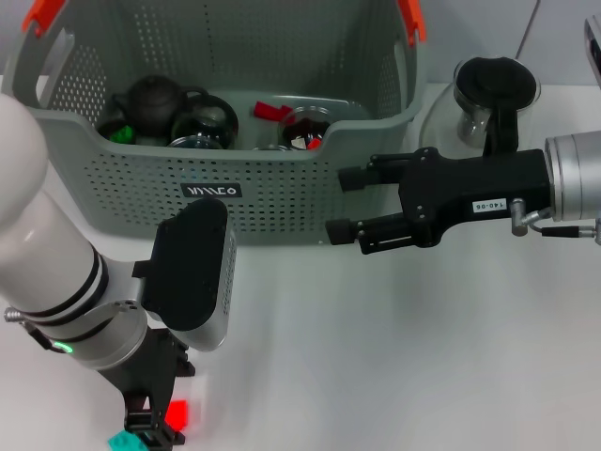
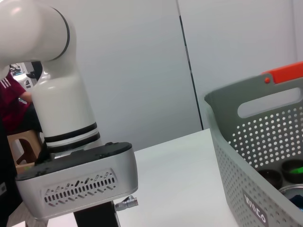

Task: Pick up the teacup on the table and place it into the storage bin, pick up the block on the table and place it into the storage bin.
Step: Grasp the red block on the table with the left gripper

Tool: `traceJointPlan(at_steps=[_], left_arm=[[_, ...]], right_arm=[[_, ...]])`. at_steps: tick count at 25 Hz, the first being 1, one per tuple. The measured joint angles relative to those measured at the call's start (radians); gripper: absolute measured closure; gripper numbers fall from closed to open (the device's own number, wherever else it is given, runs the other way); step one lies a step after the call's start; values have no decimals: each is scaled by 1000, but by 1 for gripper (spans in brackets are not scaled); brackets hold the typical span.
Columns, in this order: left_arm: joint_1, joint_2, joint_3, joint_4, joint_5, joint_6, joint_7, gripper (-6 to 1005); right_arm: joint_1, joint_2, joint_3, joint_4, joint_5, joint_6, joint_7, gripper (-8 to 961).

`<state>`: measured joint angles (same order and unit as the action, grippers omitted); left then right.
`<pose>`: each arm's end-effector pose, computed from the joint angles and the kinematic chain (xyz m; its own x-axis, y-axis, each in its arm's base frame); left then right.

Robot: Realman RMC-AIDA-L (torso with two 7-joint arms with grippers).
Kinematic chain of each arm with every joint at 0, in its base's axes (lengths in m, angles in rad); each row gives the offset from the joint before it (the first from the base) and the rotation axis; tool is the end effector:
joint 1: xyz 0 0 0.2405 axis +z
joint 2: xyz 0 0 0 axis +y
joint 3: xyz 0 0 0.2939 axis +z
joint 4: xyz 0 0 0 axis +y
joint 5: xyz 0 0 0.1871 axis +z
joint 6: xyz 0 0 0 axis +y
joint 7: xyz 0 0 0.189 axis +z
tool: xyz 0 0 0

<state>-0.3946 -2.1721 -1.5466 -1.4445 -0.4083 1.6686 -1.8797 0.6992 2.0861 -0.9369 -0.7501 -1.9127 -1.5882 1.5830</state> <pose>-0.2742 0.2699 -0.0991 0.8272 0.0052 -0.5619 0.0076 -1.0000 0.0019 0.1688 0.3628 -0.0760 0.8574 -0.2729 -0.4363 -0.2891 -0.9568 0.0302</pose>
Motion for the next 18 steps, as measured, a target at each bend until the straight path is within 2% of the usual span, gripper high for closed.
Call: traceJointPlan(at_steps=[9,14,18], left_arm=[[2,0,-7,-18,3,-1,-3,225],[6,1,-7,-23,11,3,-4,442],[12,0,-6,-29,14,3,-4,495]], right_arm=[[-2,0,3,0,0,-3,0,99],[-3,0,3,0,0,-4,0,100],[-2,0,3,0,0,-4,0,100]])
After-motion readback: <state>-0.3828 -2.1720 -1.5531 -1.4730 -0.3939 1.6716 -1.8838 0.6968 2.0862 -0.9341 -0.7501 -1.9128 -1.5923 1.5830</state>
